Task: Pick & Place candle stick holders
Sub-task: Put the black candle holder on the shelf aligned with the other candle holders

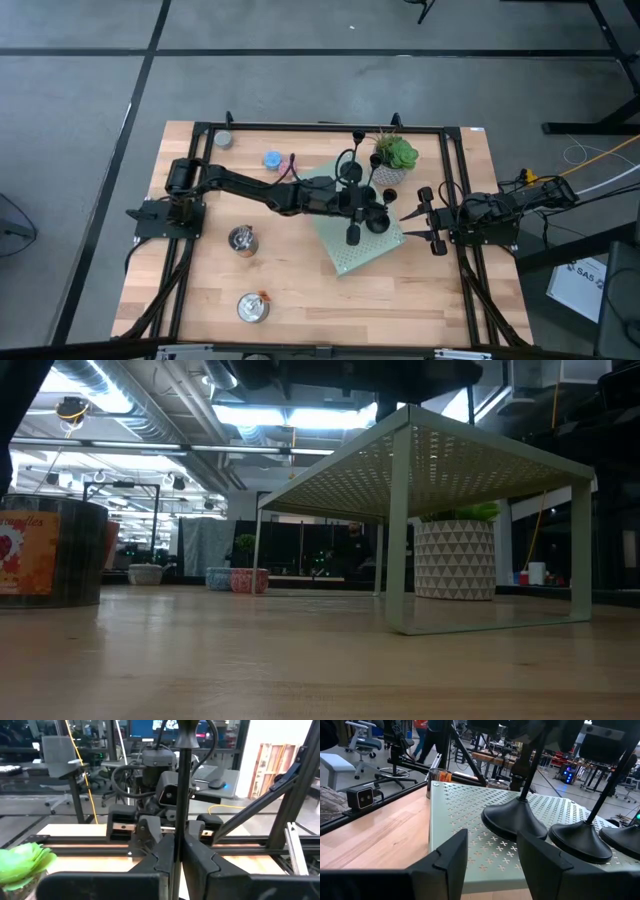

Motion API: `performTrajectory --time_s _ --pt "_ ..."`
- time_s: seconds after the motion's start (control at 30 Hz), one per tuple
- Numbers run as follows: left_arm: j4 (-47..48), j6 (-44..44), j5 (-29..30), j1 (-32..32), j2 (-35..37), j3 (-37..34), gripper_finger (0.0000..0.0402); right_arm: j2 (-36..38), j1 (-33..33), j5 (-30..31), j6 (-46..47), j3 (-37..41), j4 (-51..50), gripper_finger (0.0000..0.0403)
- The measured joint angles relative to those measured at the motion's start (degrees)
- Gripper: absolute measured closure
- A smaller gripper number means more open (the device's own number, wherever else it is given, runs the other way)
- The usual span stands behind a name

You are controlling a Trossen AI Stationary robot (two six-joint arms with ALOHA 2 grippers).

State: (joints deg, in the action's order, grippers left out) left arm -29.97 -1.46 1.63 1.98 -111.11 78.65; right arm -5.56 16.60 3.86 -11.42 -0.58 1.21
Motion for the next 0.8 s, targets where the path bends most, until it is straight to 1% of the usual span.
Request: performTrajectory --time_s 0.13,0.67,0.8 --pt "0.0 0.0 0.0 -0.1 0.0 0.0 0.0372 0.0 0.0 0.0 0.0 0.0 0.0 0.0231" --pt "0.2 -0.3 0.4 -0.2 0.0 -0.1 0.0368 0.0 0.0 0.0 0.0 0.0 0.0 0.0231" --pt "0.2 -0.3 0.4 -0.2 0.0 -0.1 0.0358 0.0 0.0 0.0 0.0 0.0 0.0 0.0231"
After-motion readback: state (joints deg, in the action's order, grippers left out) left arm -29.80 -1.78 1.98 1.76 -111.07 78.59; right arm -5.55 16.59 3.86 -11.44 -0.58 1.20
